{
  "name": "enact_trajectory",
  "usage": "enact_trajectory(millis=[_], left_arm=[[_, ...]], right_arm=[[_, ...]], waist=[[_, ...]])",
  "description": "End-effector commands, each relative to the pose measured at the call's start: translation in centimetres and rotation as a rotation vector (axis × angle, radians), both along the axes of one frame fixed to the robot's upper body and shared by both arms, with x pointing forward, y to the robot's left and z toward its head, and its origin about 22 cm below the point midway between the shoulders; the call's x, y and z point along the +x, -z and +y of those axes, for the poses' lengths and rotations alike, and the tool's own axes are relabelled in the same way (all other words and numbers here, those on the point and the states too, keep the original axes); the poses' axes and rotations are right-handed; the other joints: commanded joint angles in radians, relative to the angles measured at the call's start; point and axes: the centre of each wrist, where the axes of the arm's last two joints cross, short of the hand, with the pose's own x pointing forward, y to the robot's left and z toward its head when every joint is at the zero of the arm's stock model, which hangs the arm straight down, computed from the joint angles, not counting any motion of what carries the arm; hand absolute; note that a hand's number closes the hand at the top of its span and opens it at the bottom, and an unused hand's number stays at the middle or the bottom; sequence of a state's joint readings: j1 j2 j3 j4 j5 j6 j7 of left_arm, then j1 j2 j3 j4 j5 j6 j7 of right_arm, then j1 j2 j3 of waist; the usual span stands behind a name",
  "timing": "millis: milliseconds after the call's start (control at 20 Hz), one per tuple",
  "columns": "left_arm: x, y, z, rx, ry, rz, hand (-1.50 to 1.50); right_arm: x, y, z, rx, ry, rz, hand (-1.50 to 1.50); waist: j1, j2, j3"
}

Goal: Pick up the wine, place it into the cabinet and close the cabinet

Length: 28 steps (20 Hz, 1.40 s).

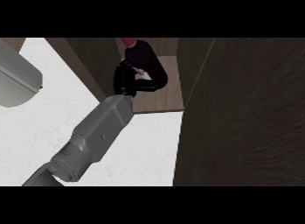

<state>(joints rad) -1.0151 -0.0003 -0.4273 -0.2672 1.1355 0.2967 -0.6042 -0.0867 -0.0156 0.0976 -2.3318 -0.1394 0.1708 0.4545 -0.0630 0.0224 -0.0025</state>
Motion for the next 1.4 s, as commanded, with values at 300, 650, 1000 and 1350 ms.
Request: enact_trajectory(millis=[300, 650, 1000, 1350], left_arm=[[0.2, -0.5, -0.3, -0.068, -0.027, -0.020, 1.50], [-1.0, 0.9, -0.5, -0.036, -0.025, -0.018, 1.50], [-1.8, 1.5, -0.9, -0.049, -0.029, -0.007, 1.50], [-1.4, 0.4, -1.6, -0.115, -0.104, -0.010, -1.50]], right_arm=[[0.2, 0.5, 0.6, -0.003, -0.047, -0.020, -1.50], [0.2, -0.6, 0.4, 0.010, -0.057, -0.023, -1.50], [1.6, -0.5, 0.7, 0.004, -0.084, -0.019, -1.50], [1.8, 0.1, 0.4, 0.019, -0.066, -0.023, -1.50]], waist=[[-0.036, 0.003, 0.001], [-0.062, 0.006, 0.001], [-0.077, 0.014, 0.000], [-0.079, 0.014, 0.001]])
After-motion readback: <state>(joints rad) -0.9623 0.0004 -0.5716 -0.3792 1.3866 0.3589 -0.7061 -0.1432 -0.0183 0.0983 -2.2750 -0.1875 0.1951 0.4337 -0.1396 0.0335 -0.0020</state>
